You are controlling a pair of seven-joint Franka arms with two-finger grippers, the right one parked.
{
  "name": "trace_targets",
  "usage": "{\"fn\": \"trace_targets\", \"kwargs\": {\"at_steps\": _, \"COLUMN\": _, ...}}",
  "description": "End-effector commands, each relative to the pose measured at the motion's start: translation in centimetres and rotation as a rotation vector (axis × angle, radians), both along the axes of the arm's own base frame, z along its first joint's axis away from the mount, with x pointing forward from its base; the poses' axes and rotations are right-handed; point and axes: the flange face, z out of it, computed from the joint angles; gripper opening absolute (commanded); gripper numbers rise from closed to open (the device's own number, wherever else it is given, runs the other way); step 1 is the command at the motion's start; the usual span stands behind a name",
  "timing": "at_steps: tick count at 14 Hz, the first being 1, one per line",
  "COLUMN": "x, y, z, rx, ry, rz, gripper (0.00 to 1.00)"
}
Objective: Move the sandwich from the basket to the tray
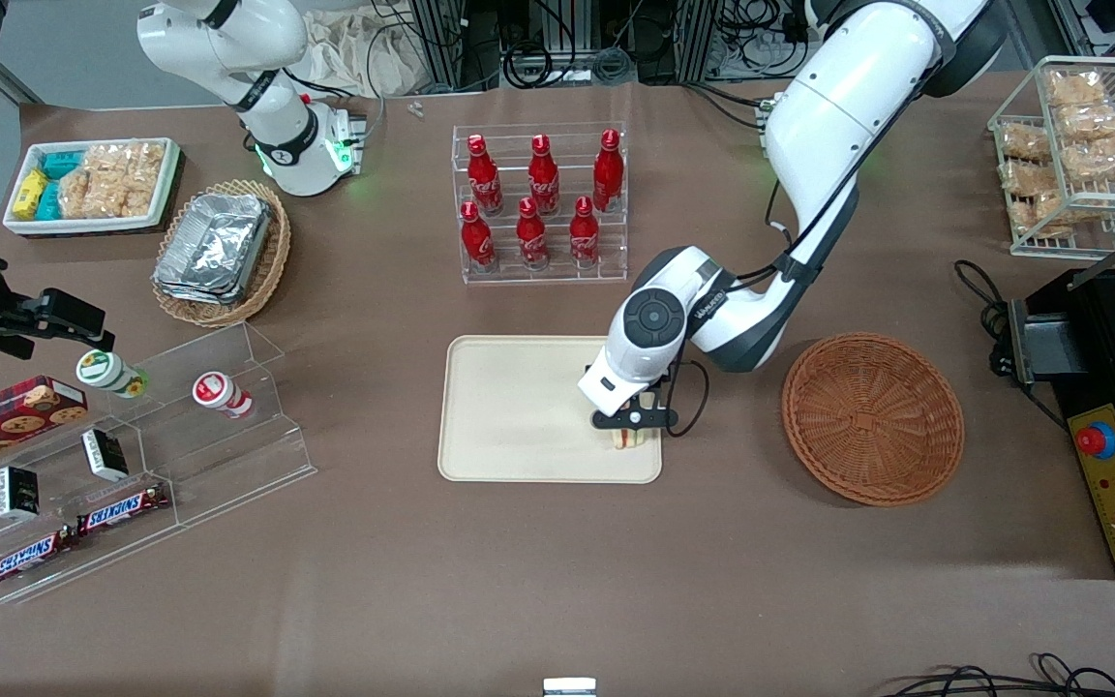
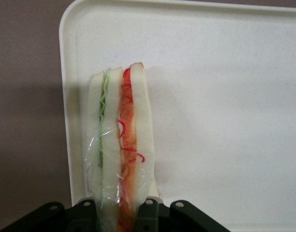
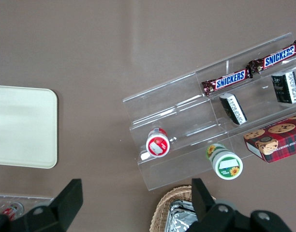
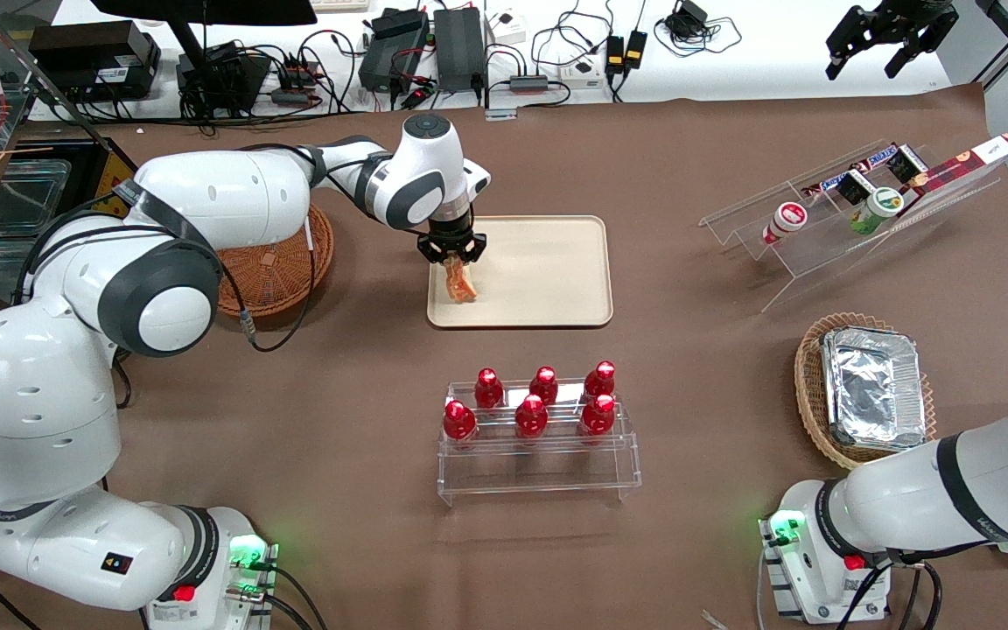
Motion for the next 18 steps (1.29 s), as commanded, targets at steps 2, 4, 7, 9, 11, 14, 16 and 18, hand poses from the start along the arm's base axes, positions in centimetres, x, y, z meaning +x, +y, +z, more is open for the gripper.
{"fn": "trace_targets", "kwargs": {"at_steps": 2, "x": 0.8, "y": 0.1, "z": -0.3, "rx": 0.016, "ry": -0.007, "rz": -0.006, "gripper": 0.90}}
{"fn": "trace_targets", "kwargs": {"at_steps": 4, "x": 0.9, "y": 0.1, "z": 0.1, "rx": 0.015, "ry": -0.009, "rz": 0.001, "gripper": 1.00}}
{"fn": "trace_targets", "kwargs": {"at_steps": 7, "x": 1.5, "y": 0.3, "z": 2.7, "rx": 0.044, "ry": -0.002, "rz": 0.085, "gripper": 1.00}}
{"fn": "trace_targets", "kwargs": {"at_steps": 9, "x": 2.9, "y": 1.4, "z": 5.1, "rx": 0.083, "ry": -0.001, "rz": 0.144, "gripper": 1.00}}
{"fn": "trace_targets", "kwargs": {"at_steps": 11, "x": 2.7, "y": 2.7, "z": 9.1, "rx": 0.132, "ry": 0.010, "rz": 0.145, "gripper": 1.00}}
{"fn": "trace_targets", "kwargs": {"at_steps": 14, "x": 3.3, "y": 6.5, "z": 15.0, "rx": 0.149, "ry": -0.025, "rz": 0.136, "gripper": 1.00}}
{"fn": "trace_targets", "kwargs": {"at_steps": 16, "x": 3.4, "y": 10.3, "z": 19.0, "rx": 0.136, "ry": 0.026, "rz": 0.108, "gripper": 1.00}}
{"fn": "trace_targets", "kwargs": {"at_steps": 18, "x": 4.2, "y": 14.1, "z": 21.9, "rx": 0.077, "ry": 0.053, "rz": 0.085, "gripper": 1.00}}
